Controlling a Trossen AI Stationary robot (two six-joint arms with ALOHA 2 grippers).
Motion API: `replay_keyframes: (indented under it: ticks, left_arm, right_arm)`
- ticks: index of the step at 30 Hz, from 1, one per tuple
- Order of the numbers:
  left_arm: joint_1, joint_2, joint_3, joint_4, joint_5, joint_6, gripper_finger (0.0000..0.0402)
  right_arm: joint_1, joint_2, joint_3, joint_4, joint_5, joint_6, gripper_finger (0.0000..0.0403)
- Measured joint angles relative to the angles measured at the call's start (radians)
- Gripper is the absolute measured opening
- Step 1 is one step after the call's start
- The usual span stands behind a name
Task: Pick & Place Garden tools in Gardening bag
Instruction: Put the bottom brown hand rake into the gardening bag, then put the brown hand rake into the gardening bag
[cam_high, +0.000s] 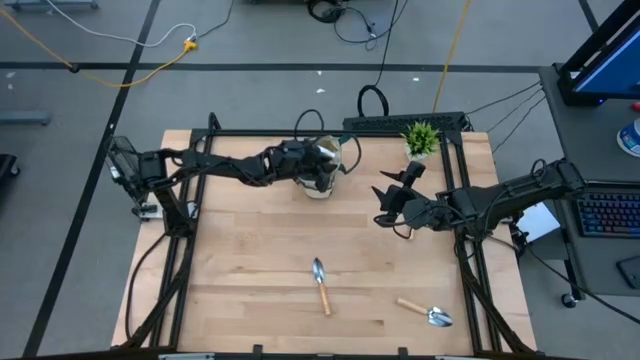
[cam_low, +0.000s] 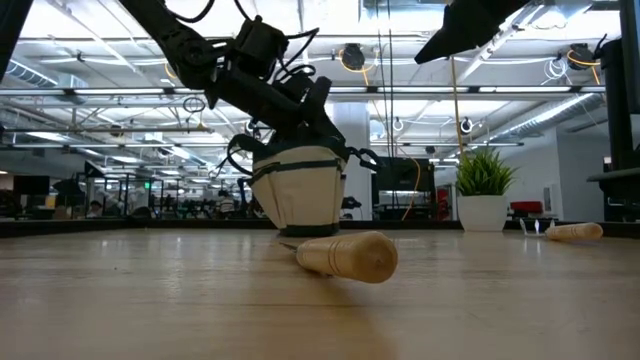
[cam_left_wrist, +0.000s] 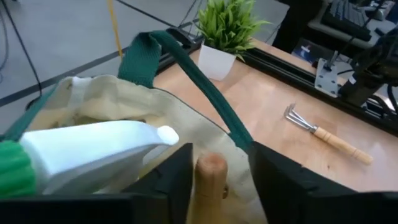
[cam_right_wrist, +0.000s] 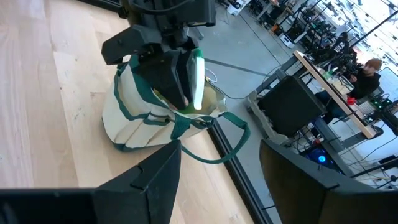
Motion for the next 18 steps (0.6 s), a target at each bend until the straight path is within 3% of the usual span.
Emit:
replay_keyframes:
  ticks: [9, 14, 18]
  left_arm:
    - [0.000, -0.095, 0.001, 0.001, -0.010, 0.063, 0.0236]
    - [-0.005, -0.198, 0.001, -0.010, 0.002, 0.087, 0.0254]
    - [-0.028, -0.288, 0.001, -0.070, 0.016, 0.087, 0.0256]
  right_arm:
    - [0.000, 0.000, 0.000, -0.001, 0.000, 0.000, 0.0210]
    - [0.000, 0.000, 0.000, -0.002, 0.001, 0.010, 0.0210]
    - [0.000, -0.001, 0.000, -0.035, 0.001, 0.113, 0.0210]
